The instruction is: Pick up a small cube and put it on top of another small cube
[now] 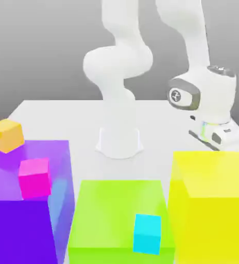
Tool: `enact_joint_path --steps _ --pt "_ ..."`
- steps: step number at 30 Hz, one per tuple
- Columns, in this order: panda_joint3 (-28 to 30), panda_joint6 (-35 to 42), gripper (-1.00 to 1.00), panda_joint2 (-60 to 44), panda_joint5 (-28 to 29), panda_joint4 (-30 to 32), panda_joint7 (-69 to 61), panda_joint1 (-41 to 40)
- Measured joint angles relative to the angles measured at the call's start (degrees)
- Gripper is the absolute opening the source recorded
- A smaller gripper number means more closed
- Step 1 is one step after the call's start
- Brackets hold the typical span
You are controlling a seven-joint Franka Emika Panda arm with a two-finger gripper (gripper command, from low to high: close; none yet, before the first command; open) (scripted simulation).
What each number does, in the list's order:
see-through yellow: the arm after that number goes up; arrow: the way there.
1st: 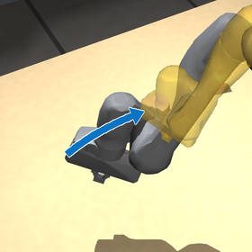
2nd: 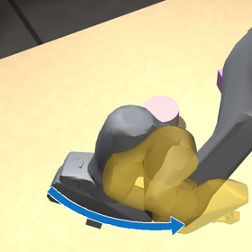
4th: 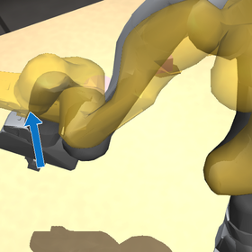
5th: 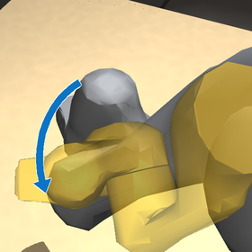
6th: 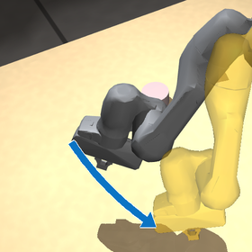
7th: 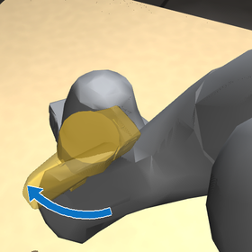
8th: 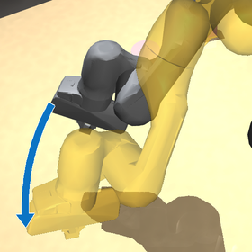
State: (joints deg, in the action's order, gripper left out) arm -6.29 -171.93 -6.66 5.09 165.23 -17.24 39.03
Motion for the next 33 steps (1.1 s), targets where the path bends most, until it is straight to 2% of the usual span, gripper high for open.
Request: enact_joint_path --steps 3,4,11,16,19,33 --pt "4.14 -5.02 0.00 -6.16 2.58 -1.09 1.99 3.49" --pt "5.01 -6.17 -1.00 -7.55 2.89 -1.33 2.31 4.31" --pt "5.15 -6.08 -1.00 -7.57 3.02 -1.33 2.40 4.43" --pt "0.98 1.23 -1.00 1.44 -1.68 0.30 -1.20 1.42" --pt "0.55 5.93 -1.00 7.16 -4.74 1.22 -3.43 2.09" --pt "2.45 29.68 -1.00 7.27 5.39 -2.50 10.57 0.48"
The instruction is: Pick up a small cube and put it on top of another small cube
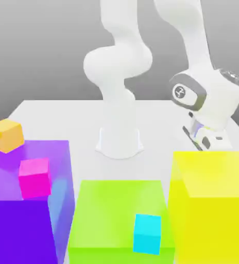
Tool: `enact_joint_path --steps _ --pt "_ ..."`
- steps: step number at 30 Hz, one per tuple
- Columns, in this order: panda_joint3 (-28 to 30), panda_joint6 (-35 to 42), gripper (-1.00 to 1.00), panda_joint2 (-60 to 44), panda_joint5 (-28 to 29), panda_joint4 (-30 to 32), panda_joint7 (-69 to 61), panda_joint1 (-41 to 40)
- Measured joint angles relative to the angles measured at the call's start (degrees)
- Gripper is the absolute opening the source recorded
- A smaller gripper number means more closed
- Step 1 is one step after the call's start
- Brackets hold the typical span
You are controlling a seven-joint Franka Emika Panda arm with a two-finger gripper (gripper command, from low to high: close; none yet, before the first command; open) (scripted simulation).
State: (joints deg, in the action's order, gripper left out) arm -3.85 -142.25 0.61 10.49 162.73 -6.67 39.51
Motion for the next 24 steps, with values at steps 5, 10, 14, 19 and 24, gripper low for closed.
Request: enact_joint_path --steps 5,10,14,19,24 --pt "1.38 9.01 -1.00 -0.58 2.73 -1.35 4.96 0.85" --pt "0.55 17.95 -1.00 -1.07 5.33 -2.68 9.80 -0.46" --pt "0.84 25.08 -1.00 -1.33 7.41 -4.06 13.65 -0.88" --pt "1.32 33.94 -1.00 -1.53 10.06 -5.93 18.44 -2.15" --pt "1.86 42.74 -1.00 -1.58 12.79 -7.80 23.20 -2.88"
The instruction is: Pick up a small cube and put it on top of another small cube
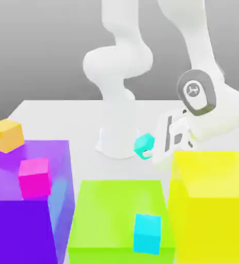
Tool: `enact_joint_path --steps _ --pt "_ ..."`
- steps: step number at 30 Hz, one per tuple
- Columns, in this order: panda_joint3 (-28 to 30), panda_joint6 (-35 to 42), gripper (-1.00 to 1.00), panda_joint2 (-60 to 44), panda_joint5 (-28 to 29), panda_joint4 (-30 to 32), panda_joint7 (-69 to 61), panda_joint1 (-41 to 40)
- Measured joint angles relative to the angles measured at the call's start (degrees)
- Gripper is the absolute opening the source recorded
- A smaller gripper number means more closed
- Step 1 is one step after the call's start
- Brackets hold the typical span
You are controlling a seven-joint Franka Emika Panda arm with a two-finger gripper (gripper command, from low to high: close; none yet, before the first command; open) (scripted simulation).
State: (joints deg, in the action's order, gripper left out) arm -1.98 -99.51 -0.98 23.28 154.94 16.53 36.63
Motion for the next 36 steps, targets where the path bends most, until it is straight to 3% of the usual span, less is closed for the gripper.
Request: enact_joint_path --steps 11,21,28,36 --pt "1.80 17.22 -1.00 0.33 5.71 -4.36 9.32 -1.68" --pt "7.80 11.05 -1.00 0.72 4.15 -11.43 5.71 -10.37" --pt "5.61 6.83 -1.00 1.65 1.08 -15.53 2.85 -20.99" --pt "6.90 1.77 -1.00 3.20 -2.86 -20.06 -0.79 -24.33"
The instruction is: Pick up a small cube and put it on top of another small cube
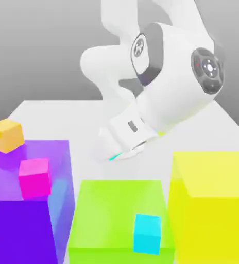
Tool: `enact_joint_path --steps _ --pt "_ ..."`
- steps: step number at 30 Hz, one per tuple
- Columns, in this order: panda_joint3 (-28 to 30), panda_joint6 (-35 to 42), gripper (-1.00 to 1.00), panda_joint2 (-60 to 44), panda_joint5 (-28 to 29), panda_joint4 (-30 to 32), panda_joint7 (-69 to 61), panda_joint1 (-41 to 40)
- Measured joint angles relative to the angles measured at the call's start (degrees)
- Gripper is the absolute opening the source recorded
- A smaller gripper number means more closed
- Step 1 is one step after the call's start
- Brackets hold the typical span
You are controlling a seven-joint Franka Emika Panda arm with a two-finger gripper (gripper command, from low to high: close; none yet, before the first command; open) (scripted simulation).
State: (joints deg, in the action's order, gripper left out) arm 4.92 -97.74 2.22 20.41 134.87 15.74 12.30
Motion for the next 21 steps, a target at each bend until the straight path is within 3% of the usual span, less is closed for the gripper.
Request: enact_joint_path --steps 21 --pt "8.07 -14.12 -1.00 4.07 -13.25 -11.71 -12.17 -12.02"
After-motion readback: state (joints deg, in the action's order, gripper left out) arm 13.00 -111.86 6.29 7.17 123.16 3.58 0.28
